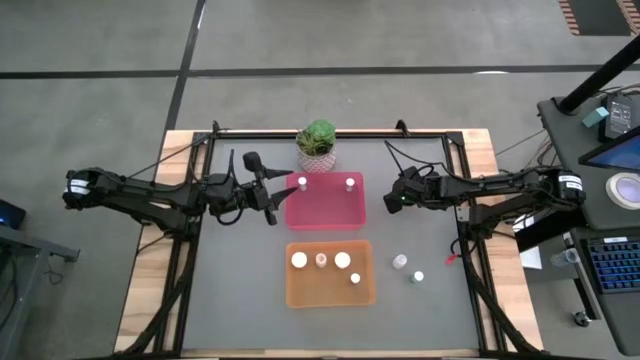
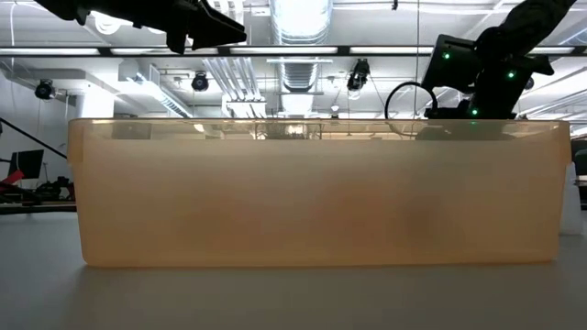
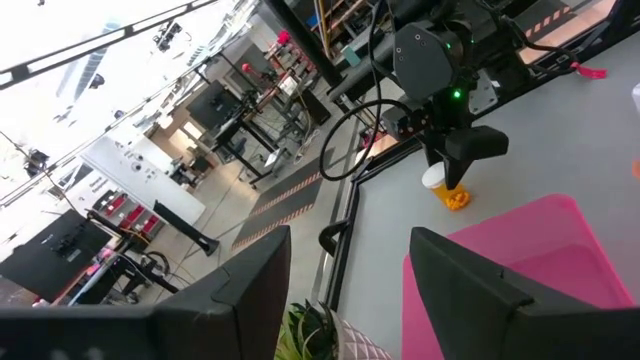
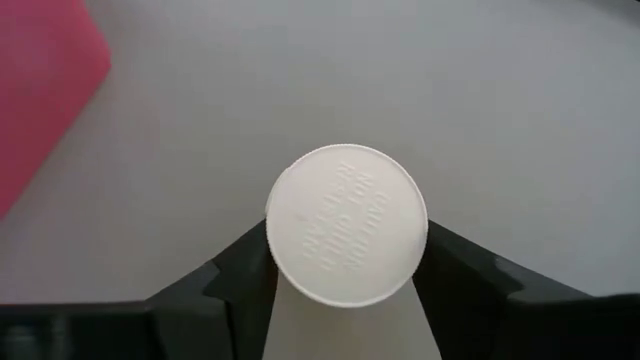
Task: Pick and place medicine bottles into bin by pill shape (circle, oval)
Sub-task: Put the orange capsule bottle into the orange bin
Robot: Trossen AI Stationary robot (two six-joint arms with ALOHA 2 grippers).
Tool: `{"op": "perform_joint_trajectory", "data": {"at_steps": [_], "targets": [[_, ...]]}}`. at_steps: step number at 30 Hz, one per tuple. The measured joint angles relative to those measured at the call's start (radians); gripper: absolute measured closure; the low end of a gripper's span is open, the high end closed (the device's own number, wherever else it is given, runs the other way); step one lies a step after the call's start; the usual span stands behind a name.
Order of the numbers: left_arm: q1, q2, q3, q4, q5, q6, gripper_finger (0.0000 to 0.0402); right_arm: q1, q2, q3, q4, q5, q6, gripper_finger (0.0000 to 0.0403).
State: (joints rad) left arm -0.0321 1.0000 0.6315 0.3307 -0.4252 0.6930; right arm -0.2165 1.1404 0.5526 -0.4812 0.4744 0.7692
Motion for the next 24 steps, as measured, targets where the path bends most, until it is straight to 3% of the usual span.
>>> {"op": "perform_joint_trajectory", "data": {"at_steps": [13, 24], "targets": [[0.0, 0.0, 0.0, 0.0, 0.0, 0.0, 0.021, 0.0, -0.002, 0.004, -0.008, -0.003, -0.007, 0.0205], [0.0, 0.0, 0.0, 0.0, 0.0, 0.0, 0.021, 0.003, -0.002, 0.09, -0.089, -0.003, -0.055, 0.0204]]}}
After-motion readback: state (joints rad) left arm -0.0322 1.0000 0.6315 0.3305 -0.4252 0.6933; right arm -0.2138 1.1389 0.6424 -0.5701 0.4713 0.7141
